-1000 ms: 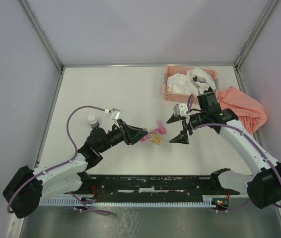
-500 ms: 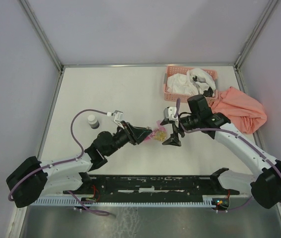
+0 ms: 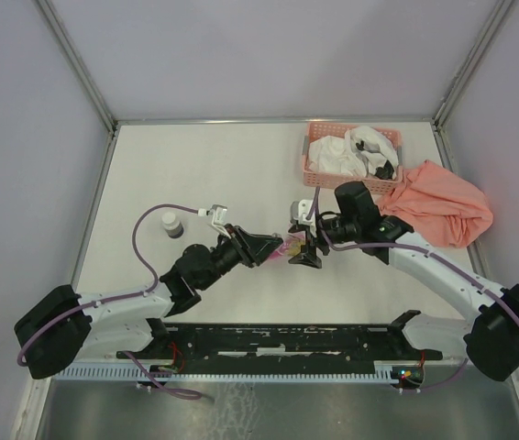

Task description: Sort the pills into containers

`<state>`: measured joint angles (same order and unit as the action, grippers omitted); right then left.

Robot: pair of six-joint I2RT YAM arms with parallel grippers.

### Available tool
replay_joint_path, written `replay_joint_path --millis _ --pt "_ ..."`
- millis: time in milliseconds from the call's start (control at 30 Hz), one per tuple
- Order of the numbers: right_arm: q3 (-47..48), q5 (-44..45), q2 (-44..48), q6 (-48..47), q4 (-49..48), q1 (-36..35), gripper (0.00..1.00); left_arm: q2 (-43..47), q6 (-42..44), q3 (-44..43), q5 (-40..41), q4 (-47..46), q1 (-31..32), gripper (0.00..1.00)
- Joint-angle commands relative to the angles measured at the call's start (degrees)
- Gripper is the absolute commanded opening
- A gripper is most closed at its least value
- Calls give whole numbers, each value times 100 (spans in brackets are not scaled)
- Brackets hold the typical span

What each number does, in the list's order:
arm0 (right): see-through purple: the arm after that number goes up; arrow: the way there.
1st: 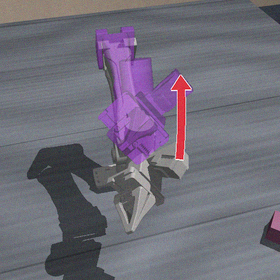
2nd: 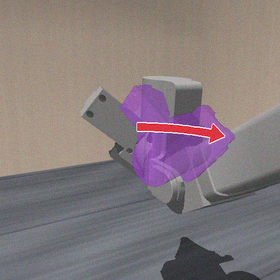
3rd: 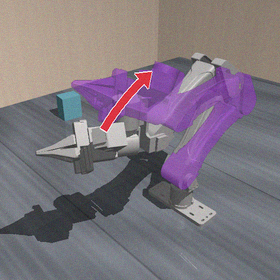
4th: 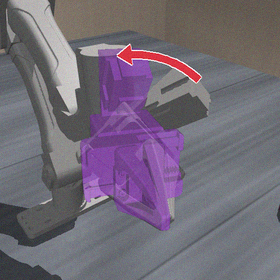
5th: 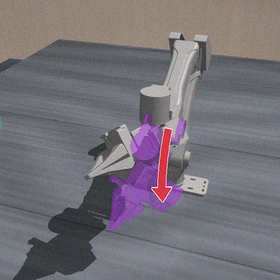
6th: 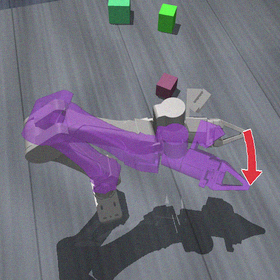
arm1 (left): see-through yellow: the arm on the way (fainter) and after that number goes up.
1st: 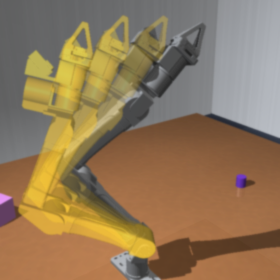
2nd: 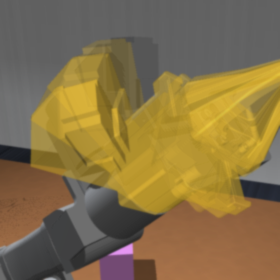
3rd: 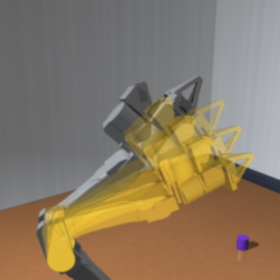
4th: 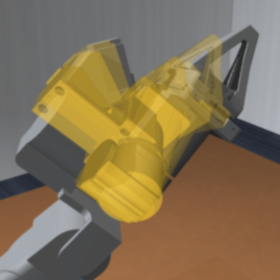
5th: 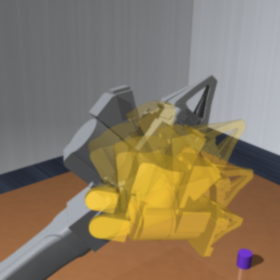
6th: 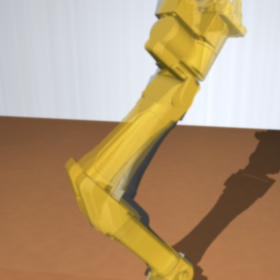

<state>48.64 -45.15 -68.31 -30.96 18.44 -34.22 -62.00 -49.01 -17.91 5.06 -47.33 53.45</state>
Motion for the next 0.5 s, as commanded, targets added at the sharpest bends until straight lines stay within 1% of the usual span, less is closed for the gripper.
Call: replay_joint_path --millis 0,467 --pt "-13 120 21 148 -424 -84 83 -27 -229 -248 87 -565 42 3" --pt "0 262 -101 141 -403 -190 82 2 -309 -211 65 -661 42 3"
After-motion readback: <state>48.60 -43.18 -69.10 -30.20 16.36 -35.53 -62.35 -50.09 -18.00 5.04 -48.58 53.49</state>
